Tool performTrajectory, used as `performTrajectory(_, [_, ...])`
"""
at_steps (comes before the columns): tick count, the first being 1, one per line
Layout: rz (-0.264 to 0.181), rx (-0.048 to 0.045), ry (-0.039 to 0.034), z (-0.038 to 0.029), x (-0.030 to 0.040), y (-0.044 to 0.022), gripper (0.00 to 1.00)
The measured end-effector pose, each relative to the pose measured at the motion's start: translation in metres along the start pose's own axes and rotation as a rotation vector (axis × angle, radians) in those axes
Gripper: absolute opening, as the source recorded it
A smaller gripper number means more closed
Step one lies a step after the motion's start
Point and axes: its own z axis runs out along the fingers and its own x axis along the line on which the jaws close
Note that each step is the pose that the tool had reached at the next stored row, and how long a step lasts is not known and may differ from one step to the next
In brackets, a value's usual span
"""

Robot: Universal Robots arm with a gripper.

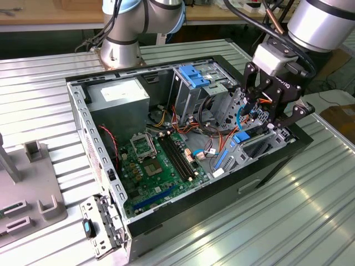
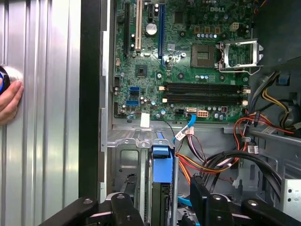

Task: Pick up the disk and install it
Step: 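Insert the disk into the insertion slot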

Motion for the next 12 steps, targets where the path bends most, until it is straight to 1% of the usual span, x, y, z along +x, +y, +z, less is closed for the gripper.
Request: performTrajectory(12, [0.0,0.0,-0.0001,0.0019,0.0,0.0,0.56])
